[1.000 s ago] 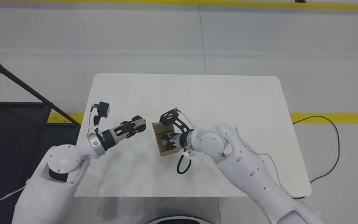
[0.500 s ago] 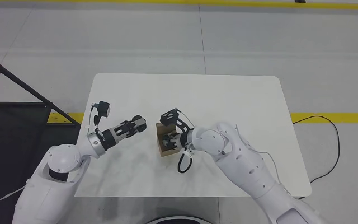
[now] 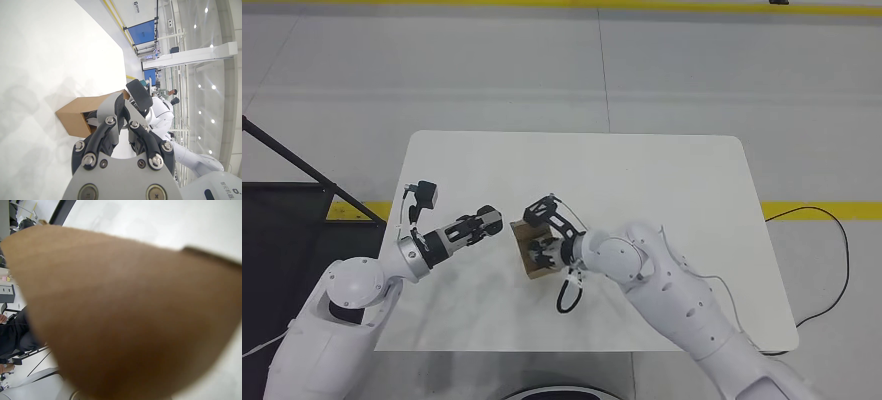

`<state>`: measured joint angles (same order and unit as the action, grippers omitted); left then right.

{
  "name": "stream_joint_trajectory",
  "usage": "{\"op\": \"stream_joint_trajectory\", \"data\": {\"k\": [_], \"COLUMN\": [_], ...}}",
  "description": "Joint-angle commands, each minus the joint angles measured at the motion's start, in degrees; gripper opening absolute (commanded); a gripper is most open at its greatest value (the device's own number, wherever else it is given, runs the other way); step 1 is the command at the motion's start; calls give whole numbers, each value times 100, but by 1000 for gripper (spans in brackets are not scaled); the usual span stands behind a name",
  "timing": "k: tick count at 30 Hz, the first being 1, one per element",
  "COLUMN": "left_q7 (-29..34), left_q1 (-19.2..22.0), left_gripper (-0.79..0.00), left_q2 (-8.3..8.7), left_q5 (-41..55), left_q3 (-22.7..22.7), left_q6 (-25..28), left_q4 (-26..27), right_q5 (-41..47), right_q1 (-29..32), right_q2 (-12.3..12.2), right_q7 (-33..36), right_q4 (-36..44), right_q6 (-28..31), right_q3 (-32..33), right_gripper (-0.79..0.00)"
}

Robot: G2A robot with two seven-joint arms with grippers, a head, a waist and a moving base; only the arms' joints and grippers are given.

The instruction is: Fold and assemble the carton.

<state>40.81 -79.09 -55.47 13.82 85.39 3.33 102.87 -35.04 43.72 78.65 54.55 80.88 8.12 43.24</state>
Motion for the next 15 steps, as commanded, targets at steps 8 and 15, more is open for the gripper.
{"op": "stream_joint_trajectory", "data": {"k": [8,15], "left_q7": [5,6], "left_q1": [-25,-45], "left_gripper": [-785,-785], "left_q2": [-8,-14], "left_q5": [11,48], "left_q3": [24,62], "left_q6": [42,85], "left_q4": [-9,-11], "right_q5": [-239,-414], "right_q1": [254,505], "right_q2": [-66,-138], "right_q7": [-250,-376], "right_q4": [360,711], "right_q6": [92,156], "right_q3": [162,342], "right_gripper": [-785,-514]}}
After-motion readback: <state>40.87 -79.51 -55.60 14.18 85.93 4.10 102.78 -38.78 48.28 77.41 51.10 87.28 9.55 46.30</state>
